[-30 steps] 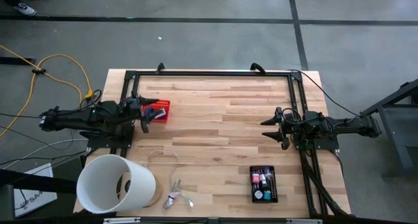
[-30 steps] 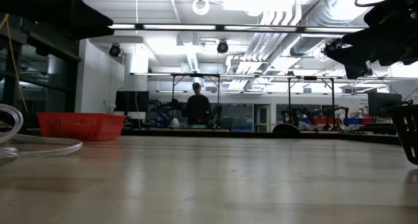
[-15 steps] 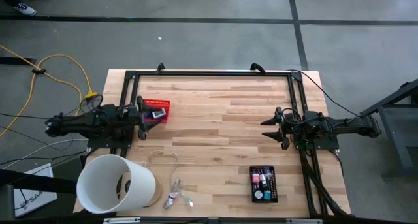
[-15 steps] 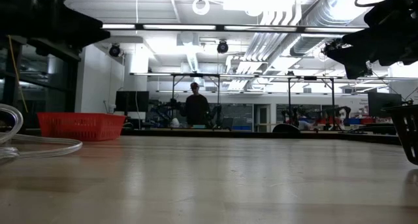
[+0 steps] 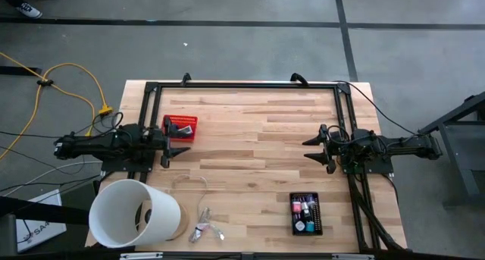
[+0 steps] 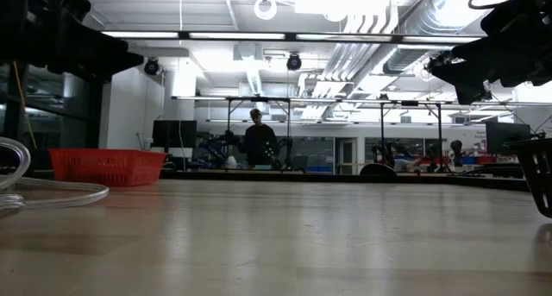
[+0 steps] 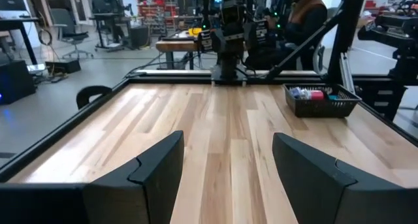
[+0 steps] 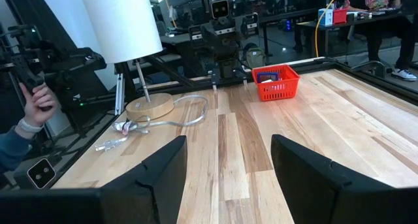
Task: Pick & Place Office items
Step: Return to Home Position
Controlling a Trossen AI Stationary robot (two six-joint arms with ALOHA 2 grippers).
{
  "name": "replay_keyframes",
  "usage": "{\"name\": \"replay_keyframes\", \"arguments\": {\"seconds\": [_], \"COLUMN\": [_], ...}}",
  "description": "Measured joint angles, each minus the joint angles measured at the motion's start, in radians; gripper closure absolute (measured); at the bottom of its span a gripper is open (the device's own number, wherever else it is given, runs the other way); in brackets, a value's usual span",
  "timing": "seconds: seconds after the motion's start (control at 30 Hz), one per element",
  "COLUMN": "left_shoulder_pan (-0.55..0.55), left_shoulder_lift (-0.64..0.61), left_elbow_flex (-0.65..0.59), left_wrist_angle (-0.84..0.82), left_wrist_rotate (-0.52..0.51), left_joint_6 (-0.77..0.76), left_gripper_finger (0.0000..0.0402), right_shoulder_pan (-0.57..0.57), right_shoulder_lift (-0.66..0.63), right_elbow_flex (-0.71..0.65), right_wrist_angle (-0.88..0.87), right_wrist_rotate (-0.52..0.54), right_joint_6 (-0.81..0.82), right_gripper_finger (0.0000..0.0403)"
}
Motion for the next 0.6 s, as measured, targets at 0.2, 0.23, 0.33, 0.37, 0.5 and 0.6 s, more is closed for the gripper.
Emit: {"name": "replay_keyframes", "arguments": {"seconds": [0.2, 0.23, 0.33, 0.37, 0.5, 0.6], "left_shoulder_pan": [0.0, 0.0, 0.0, 0.0, 0.0, 0.0], "left_shoulder_lift": [0.0, 0.0, 0.001, 0.001, 0.001, 0.0], "left_elbow_flex": [-0.019, -0.025, -0.042, -0.048, -0.07, -0.085], "left_wrist_angle": [0.001, 0.004, 0.025, 0.036, 0.08, 0.092], "left_wrist_rotate": [0.01, 0.016, 0.042, 0.047, 0.054, 0.052], "left_joint_6": [-0.004, -0.004, -0.003, -0.003, -0.004, -0.003], "left_gripper_finger": [0.0175, 0.0175, 0.0175, 0.0175, 0.0175, 0.0175], "right_shoulder_pan": [0.0, 0.0, 0.0, 0.0, 0.0, 0.0], "right_shoulder_lift": [0.0, 0.0, 0.0, 0.0, 0.0, 0.0], "right_elbow_flex": [0.0, 0.0, 0.0, 0.0, 0.0, 0.0], "right_wrist_angle": [0.0, 0.0, 0.0, 0.0, 0.0, 0.0], "right_wrist_rotate": [0.0, 0.0, 0.0, 0.0, 0.0, 0.0], "right_joint_6": [0.0, 0.0, 0.0, 0.0, 0.0, 0.0], "right_gripper_finger": [0.0195, 0.0195, 0.0195, 0.0195, 0.0195, 0.0195]}}
